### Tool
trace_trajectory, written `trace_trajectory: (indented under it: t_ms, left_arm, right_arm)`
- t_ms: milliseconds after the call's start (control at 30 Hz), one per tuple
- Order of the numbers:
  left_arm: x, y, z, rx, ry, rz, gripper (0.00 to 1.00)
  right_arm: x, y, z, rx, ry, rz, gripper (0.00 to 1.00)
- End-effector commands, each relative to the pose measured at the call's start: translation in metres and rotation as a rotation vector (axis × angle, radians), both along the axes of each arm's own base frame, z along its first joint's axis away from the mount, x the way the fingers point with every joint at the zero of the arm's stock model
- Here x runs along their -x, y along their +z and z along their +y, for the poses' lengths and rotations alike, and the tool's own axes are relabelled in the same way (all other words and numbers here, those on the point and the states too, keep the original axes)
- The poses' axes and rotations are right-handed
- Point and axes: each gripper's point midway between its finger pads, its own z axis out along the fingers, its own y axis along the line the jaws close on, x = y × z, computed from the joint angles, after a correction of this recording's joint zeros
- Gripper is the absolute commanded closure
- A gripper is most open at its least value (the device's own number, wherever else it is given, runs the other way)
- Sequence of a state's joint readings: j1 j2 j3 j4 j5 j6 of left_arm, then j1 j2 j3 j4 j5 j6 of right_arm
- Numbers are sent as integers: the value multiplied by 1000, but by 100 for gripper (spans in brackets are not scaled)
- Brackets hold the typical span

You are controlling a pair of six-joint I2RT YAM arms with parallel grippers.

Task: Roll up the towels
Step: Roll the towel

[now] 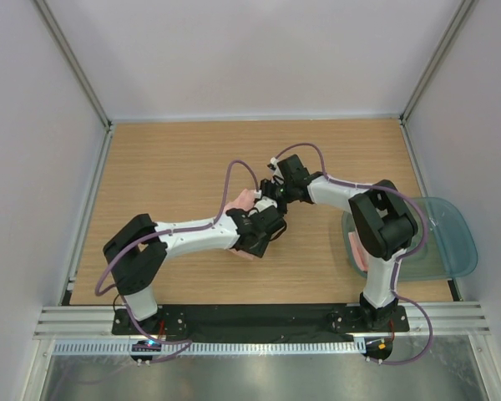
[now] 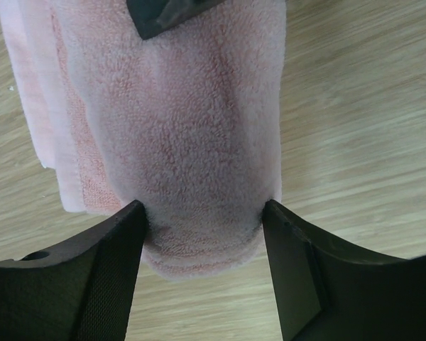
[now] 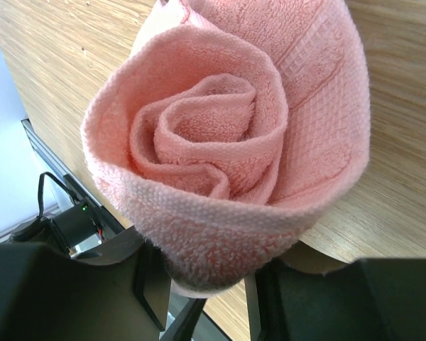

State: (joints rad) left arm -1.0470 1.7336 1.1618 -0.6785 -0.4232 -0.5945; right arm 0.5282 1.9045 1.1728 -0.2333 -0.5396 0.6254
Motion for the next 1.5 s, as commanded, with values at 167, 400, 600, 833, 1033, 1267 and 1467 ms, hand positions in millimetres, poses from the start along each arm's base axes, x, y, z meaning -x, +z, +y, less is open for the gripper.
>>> trace_trajectory:
  t_ms: [167,400,600,833,1033,1267,1467]
  left_arm:
    - [10,-43,0,-12,2,59,29]
    - [13,-71,13,-73,45,71,34]
    - [13,-67,10,-17,46,52,53]
    - [21,-51,-12,155,-14,134,67]
    - [26,-38,-15,287,-9,200,75]
    - [25,-7,-23,558,35,323,75]
    - [18,11,-25,707,69,380,76]
  right_arm:
    - [5,-11,-3,57,25,26,59]
    - [6,-13,-3,62,37,33,59]
    - [8,-12,-5,73,43,37,58]
    - [12,-15,-20,142,43,49,32]
    - [-3,8,-53,239,-38,-19,16]
    - [-17,64,-64,195,-117,-135,12]
    - [-17,107,-57,103,-123,-212,9]
